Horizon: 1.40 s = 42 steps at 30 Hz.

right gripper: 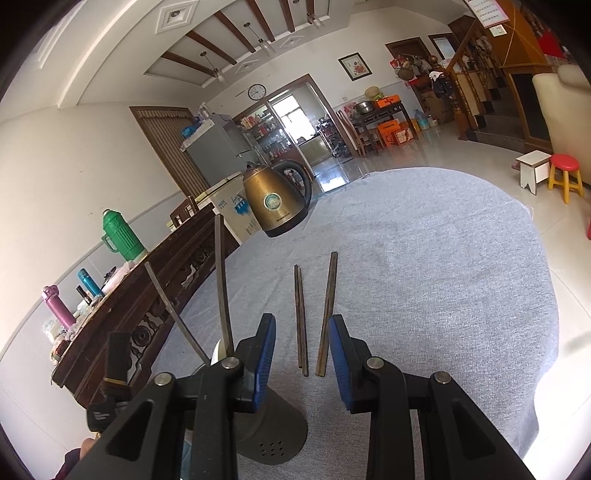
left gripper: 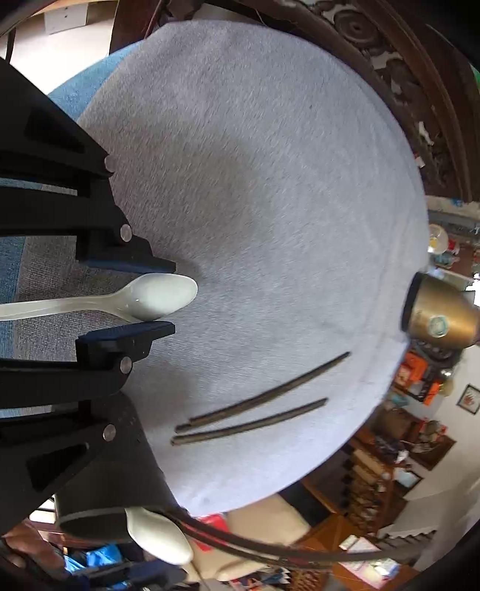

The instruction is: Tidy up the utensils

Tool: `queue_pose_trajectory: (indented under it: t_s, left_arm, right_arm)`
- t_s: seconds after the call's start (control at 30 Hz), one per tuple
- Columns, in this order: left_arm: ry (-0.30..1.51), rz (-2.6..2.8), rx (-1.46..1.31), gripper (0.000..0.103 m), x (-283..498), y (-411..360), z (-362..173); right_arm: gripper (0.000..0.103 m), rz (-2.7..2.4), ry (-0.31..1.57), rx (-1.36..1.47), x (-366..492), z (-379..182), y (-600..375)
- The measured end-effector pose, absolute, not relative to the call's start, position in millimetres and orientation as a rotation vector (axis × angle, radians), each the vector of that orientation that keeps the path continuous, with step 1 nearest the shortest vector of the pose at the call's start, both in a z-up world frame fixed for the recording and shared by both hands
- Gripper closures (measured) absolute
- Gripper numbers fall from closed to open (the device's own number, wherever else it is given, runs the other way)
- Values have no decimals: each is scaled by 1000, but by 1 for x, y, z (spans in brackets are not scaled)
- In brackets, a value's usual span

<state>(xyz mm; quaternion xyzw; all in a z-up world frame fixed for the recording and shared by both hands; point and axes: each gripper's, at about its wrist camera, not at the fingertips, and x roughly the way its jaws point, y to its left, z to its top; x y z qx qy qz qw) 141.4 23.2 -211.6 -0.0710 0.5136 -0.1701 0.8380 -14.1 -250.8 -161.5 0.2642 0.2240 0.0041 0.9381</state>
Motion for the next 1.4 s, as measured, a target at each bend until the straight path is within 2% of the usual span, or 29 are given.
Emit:
queue_pose_trajectory:
  t_s: [0.17, 0.37, 0.47, 0.53, 0.93, 1.3, 1.4]
  left_arm:
    - [937, -353, -250, 77, 130, 42, -165]
    - [565, -408, -405, 77, 89, 50, -93]
    - [377, -409, -436, 76, 66, 39, -73]
    - [319, -405, -409, 76, 60, 33, -71]
    - [323, -397, -296, 76, 51, -17, -114]
    - [381, -415, -260, 76, 33, -15, -130]
    - [354, -422, -246, 61, 26, -11, -123]
  right_arm:
    - [71, 12, 455, 534, -15, -160, -249]
    - [71, 16, 457, 542, -16, -162, -250]
    - [71, 20, 460, 542, -16, -163, -249]
    - [71, 24, 459, 543, -17, -163, -249]
    - [71, 6, 448, 574, -28, -167, -267]
    - [71, 5, 445, 578, -29, -165, -267]
    - [71, 7, 448, 582, -29, -165, -267]
